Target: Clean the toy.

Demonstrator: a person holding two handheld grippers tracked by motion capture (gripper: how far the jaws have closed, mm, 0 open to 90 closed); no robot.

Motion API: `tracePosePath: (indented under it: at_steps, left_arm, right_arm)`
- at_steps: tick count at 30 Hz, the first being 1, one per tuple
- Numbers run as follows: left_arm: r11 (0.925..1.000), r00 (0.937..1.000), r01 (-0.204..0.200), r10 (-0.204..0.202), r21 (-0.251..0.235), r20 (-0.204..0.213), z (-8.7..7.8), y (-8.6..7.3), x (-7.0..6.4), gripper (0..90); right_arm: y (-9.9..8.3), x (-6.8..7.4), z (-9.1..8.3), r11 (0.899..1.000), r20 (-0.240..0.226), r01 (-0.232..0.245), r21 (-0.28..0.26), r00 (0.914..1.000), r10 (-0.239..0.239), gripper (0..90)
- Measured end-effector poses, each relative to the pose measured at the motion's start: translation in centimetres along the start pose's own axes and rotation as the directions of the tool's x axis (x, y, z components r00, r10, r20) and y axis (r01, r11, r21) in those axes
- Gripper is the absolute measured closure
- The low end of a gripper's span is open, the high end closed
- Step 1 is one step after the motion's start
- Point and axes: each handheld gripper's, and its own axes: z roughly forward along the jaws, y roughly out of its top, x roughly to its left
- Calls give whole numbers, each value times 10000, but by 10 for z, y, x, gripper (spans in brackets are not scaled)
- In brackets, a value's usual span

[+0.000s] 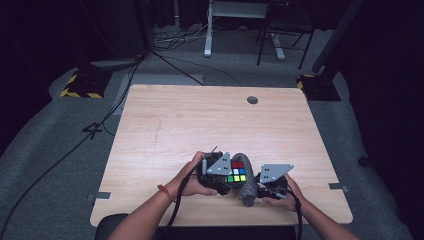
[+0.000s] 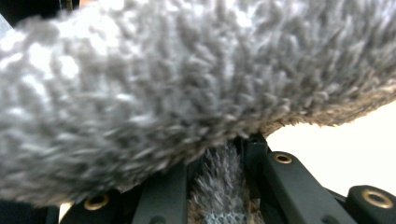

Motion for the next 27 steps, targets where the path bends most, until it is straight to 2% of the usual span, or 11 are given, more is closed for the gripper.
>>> tracePosePath:
  at_steps: [3, 5, 8, 14, 15, 17, 21, 22, 24, 27]
  left_arm:
    - [9991, 9998, -174, 178, 380, -99, 1, -2, -1, 331]
    - [9979, 9997, -206, 212, 615, -87, 4, -5, -3, 331]
    - [9982, 9998, -172, 166, 567, 117, 6, -5, -5, 331]
    - [9988, 9986, -379, 367, 309, 368, 8, 3, -13, 331]
    - [9994, 9986, -306, 300, 147, 427, 7, 4, -13, 332]
    - [9996, 9994, -252, 254, -96, 247, 3, 5, -12, 332]
    - [9997, 9998, -212, 212, -139, -10, 1, 4, -9, 332]
    - [9995, 9997, -248, 249, -179, 82, 0, 3, -7, 332]
    - [9995, 9999, -75, 78, -298, 111, -1, 1, -5, 332]
    - [10000, 9998, 30, -29, -91, 177, 3, -2, -3, 331]
  right_arm:
    - [0, -1, -6, 9995, 20, -112, -310, 9999, 113, 769]
    - [2, -2, -15, 9972, 68, -218, -715, 9997, 223, 769]
    - [4, -6, -25, 9938, 293, -241, -1084, 9992, 274, 769]
    - [4, -10, -19, 9967, 855, -191, -789, 9960, 259, 769]
    - [3, -10, -17, 9969, 794, -226, -753, 9964, 286, 769]
    - [0, -8, -11, 9985, 602, -242, -483, 9978, 271, 769]
    - [-2, 1, -1, 9999, 150, 67, -108, 9999, -65, 768]
    - [-1, 3, -2, 9999, 141, 95, -142, 9999, -93, 768]
    - [-1, 4, -5, 9996, 166, 119, -273, 9998, -115, 768]
    - [-1, 0, -14, 9972, 175, -45, -743, 9998, 58, 768]
